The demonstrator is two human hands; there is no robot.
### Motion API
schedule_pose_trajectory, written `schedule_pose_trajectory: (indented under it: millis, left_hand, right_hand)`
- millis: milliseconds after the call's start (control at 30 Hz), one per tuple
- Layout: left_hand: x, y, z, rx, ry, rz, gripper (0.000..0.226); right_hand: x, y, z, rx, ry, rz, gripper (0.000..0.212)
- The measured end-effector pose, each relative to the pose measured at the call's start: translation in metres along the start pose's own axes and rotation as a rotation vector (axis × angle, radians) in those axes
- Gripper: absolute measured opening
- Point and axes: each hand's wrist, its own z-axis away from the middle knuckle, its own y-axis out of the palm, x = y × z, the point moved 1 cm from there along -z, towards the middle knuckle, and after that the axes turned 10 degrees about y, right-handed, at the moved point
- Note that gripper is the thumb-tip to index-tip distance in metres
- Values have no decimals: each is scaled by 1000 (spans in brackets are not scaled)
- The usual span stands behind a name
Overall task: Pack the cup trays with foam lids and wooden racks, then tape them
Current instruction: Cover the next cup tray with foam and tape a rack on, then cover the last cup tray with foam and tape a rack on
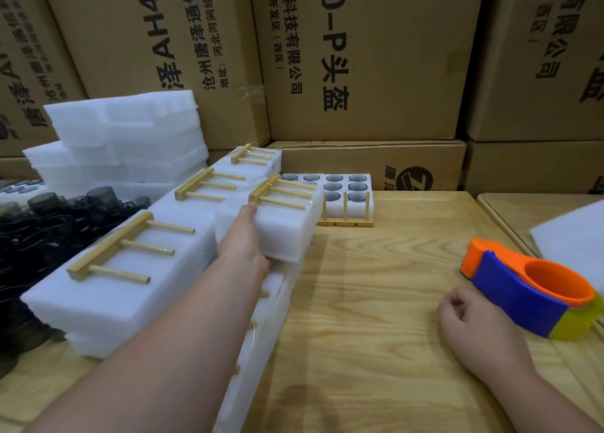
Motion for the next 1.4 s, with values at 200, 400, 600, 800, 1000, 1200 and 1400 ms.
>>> schedule_pose_trajectory:
  millis: [200,400,600,800,1000,1200,1400]
  left_hand:
    - [-1,-4,-3,-48,36,28,55]
    - [-27,-12,20,-199,168,-140,71]
    - [-23,1,64,64,665,-512,86]
    - [27,23,79,640,1166,-1410,51]
    - [142,14,98,1056,815,-1702,63]
    - [181,-11,83,983,823,-1786,69]
    - [174,-9,64,979,801,-1735,68]
  right_hand:
    - [0,0,0,-2,1,16,14]
    - [2,0,0,-5,-5,14,14]
    - [-1,1,-1,8,-3,21,14]
    - [-3,5,-4,-29,-13,19,15]
    - [-4,7,-3,-53,-34,89,16]
    - [3,11,-4,-23,-281,291,18]
    - [5,21,-13,179,-381,391,52]
